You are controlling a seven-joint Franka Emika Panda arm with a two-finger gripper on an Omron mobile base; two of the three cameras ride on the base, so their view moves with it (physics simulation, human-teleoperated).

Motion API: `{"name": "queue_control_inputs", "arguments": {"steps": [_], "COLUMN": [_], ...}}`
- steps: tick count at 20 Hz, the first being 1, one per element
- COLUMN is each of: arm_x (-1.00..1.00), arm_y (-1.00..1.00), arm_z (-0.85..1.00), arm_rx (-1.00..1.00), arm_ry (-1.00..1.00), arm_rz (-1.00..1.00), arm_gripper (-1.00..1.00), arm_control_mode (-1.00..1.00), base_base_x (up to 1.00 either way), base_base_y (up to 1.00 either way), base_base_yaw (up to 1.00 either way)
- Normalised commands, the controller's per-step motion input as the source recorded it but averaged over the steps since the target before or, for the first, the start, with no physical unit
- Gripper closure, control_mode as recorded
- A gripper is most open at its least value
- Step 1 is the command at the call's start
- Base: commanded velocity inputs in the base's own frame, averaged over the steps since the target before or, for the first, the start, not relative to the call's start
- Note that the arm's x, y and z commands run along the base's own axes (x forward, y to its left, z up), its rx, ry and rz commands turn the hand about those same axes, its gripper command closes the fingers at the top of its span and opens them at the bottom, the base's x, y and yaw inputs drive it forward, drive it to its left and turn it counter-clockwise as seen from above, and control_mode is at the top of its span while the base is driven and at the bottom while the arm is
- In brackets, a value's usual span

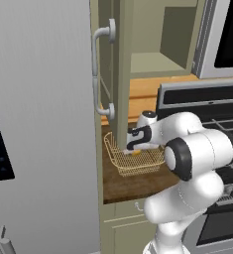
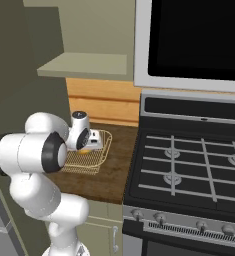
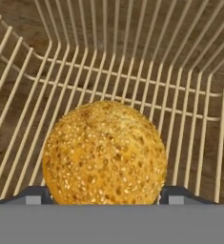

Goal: Open the cabinet, pick up the bread from the cabinet and place it in the basket. Then move the basket to the dining counter.

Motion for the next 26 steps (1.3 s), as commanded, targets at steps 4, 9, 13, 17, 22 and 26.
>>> {"name": "queue_control_inputs", "arguments": {"steps": [4, 9, 13, 17, 22, 26], "arm_x": [0.09, -0.05, -0.19, -0.26, -0.06, 0.0], "arm_y": [0.0, 0.0, 0.0, 0.0, -0.32, -0.62], "arm_z": [-0.03, 0.06, 0.29, 0.45, 0.2, 0.0], "arm_rx": [0.0, 0.0, 0.0, 0.0, 0.07, 0.15], "arm_ry": [0.0, -0.02, -0.04, -0.08, -0.03, 0.0], "arm_rz": [0.01, 0.0, 0.0, 0.0, -0.01, -0.04], "arm_gripper": [-1.0, -1.0, -1.0, -1.0, -1.0, -1.0], "arm_control_mode": [-1.0, -1.0, -1.0, -1.0, -1.0, -1.0], "base_base_x": [0.0, 0.0, 0.0, 0.0, 0.0, 0.0], "base_base_y": [0.0, 0.0, 0.0, 0.0, 0.0, 0.0], "base_base_yaw": [0.0, 0.0, 0.0, 0.0, 0.0, 0.0]}}
